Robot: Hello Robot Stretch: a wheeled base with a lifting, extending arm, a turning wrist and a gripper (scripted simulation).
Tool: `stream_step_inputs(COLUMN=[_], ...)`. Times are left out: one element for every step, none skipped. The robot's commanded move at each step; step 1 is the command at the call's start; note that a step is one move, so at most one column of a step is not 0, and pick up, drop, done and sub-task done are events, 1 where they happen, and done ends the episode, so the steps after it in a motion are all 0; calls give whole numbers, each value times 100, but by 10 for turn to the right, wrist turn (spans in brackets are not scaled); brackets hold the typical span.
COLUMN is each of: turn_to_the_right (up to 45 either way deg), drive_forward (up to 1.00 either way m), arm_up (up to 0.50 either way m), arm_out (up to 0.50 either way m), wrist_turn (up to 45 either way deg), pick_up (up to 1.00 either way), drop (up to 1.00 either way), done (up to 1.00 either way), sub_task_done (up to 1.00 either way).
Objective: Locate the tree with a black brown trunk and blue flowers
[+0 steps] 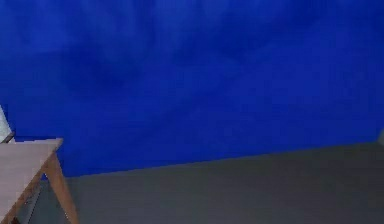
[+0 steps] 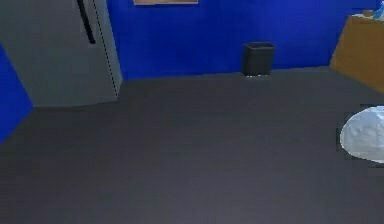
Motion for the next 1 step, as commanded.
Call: stream_step_inputs(turn_to_the_right=[-60], drive_forward=[0], arm_up=[0], arm_out=[0], wrist_turn=[0], pick_up=[0], drop=[0], done=[0], sub_task_done=[0])
